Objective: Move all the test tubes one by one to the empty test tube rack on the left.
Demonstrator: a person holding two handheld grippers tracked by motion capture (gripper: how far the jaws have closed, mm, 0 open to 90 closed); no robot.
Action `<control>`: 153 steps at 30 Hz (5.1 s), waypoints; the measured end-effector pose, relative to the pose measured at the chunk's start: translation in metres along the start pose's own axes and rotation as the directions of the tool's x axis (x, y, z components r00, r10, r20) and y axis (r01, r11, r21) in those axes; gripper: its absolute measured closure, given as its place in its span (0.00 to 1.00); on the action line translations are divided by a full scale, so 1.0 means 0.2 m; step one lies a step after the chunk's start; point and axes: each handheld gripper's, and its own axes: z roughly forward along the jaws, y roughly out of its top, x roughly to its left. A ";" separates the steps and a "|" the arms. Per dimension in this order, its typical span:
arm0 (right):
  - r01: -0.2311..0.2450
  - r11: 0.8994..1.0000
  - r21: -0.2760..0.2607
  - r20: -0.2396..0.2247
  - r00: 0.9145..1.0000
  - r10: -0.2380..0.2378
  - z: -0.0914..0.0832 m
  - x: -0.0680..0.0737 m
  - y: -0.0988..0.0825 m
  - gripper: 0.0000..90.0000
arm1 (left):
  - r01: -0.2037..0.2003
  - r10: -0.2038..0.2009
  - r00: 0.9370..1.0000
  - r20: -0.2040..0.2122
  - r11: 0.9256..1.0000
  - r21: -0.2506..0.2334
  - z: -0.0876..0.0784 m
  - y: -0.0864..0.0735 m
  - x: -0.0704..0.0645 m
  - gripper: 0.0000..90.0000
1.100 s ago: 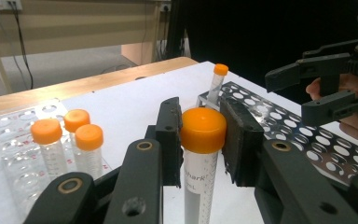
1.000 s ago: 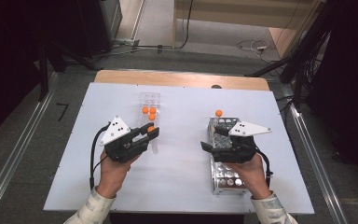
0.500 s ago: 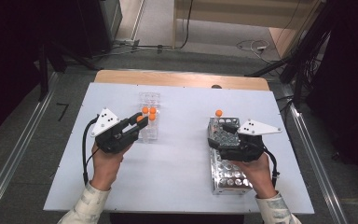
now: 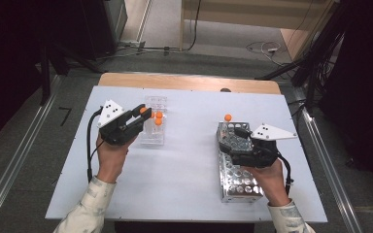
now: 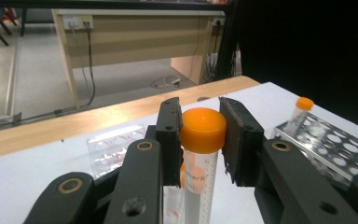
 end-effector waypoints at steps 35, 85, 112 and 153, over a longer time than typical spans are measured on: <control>-0.006 1.000 -0.020 -0.004 1.000 0.006 -0.03 0.00 0.00 0.26 | -0.012 0.014 0.998 -0.056 0.999 0.038 0.18 -0.10 0.05 0.78; -0.041 0.999 -0.002 0.073 0.996 0.041 0.06 -0.14 -0.04 0.28 | 0.084 -0.086 0.996 0.016 0.992 0.098 0.05 -0.17 -0.01 0.27; -0.072 0.990 0.125 0.175 0.983 0.049 0.34 -0.28 -0.01 0.52 | 0.118 -0.123 0.990 0.069 0.991 0.064 -0.04 -0.16 0.00 0.30; -0.078 0.987 0.138 0.201 0.978 0.049 0.32 -0.29 0.06 0.80 | 0.111 -0.116 0.991 0.068 0.991 0.073 -0.05 -0.16 -0.01 0.28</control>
